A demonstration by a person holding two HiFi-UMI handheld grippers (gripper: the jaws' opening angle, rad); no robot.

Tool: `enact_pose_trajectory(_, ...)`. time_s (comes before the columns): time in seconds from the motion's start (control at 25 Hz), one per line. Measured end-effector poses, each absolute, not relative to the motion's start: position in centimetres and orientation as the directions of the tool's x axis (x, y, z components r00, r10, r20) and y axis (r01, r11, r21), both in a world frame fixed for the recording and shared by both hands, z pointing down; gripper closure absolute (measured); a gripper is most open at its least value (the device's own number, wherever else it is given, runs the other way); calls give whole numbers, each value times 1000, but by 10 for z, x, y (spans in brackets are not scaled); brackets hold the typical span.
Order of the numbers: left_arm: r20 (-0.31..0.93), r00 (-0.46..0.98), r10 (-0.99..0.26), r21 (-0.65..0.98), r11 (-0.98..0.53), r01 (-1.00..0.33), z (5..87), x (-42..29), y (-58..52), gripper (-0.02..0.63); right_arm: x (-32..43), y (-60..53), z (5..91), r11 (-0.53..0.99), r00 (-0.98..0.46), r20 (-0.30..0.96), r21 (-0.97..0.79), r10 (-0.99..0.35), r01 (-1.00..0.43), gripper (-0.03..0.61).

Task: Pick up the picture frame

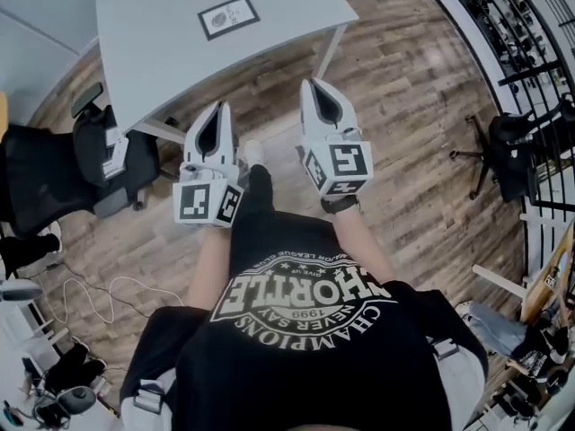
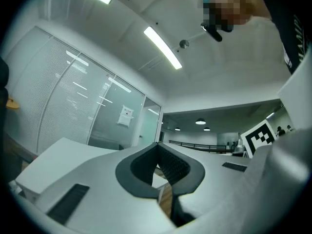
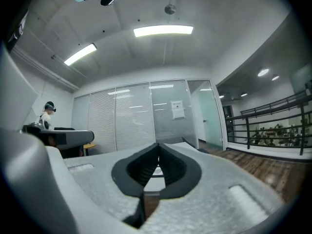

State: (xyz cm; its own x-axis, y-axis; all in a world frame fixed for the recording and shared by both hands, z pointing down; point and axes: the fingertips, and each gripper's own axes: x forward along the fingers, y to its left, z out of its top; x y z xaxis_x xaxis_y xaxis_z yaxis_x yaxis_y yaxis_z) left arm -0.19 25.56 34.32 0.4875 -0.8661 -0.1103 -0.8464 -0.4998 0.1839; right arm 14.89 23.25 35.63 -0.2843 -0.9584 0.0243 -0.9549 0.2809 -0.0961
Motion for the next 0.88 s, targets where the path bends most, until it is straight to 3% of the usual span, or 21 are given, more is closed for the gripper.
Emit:
enact_pose_trajectory(0.24,-126,501,-856,191,-517,-835,332,-27,124,607,139,101,336,233,-232,-12,-74,-973,-970,578)
enact_pose_trajectory(0.88,-31,402,-915,140,-402,-905,338,-100,-104,607,43,-134,321,372,-372,8,-9,-928,-928,578)
